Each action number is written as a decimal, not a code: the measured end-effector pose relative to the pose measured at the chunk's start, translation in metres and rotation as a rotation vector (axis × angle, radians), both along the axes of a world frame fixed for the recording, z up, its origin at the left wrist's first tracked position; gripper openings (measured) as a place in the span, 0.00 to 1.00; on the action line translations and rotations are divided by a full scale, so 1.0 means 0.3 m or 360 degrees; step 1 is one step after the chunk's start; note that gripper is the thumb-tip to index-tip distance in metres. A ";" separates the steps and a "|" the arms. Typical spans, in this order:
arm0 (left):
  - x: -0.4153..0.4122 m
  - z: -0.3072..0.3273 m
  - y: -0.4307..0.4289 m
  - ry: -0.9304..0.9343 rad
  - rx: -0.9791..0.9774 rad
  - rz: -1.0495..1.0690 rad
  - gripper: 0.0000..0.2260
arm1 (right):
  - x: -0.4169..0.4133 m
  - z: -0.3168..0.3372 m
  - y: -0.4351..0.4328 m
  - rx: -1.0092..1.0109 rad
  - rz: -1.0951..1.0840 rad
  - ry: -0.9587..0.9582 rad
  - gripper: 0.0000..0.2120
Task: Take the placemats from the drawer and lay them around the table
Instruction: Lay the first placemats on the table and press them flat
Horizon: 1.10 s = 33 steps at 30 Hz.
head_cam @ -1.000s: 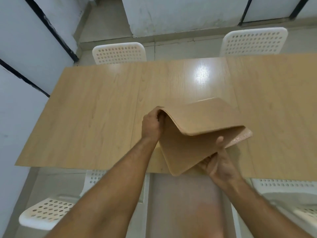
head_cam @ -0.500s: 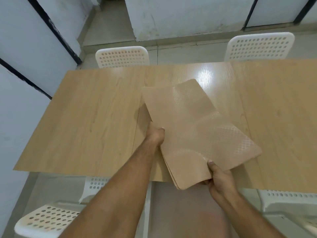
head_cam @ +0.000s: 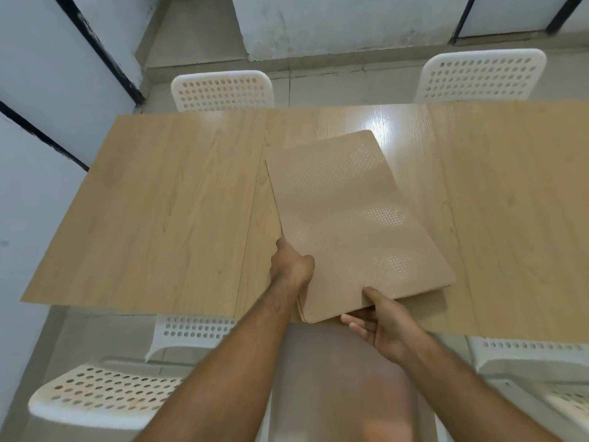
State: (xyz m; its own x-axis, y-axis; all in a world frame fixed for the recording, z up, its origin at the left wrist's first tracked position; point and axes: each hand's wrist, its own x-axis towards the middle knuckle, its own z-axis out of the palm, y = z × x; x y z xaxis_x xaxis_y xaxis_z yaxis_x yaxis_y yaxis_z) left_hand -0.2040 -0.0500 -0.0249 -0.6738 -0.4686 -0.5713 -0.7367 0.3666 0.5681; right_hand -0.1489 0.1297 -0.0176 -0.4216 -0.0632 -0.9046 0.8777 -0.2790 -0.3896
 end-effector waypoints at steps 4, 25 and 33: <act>0.077 -0.009 0.037 0.0067 0.0009 0.0037 0.24 | 0.011 -0.006 -0.008 -0.0010 -0.0335 0.0031 0.09; 0.210 -0.062 0.021 0.0104 0.0185 0.0196 0.15 | 0.072 -0.026 -0.062 0.0348 0.0101 0.0068 0.05; 0.177 -0.026 -0.019 0.0048 0.0101 -0.0126 0.16 | 0.071 -0.018 -0.041 0.1691 0.1535 0.1515 0.18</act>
State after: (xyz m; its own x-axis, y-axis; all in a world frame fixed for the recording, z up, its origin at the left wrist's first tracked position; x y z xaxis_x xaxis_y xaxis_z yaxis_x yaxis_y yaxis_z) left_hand -0.1510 -0.0557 -0.0328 -0.7244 -0.3768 -0.5773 -0.6894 0.3853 0.6135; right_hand -0.1277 0.1175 -0.0230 -0.9650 -0.1823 -0.1886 -0.0707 0.8733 -0.4821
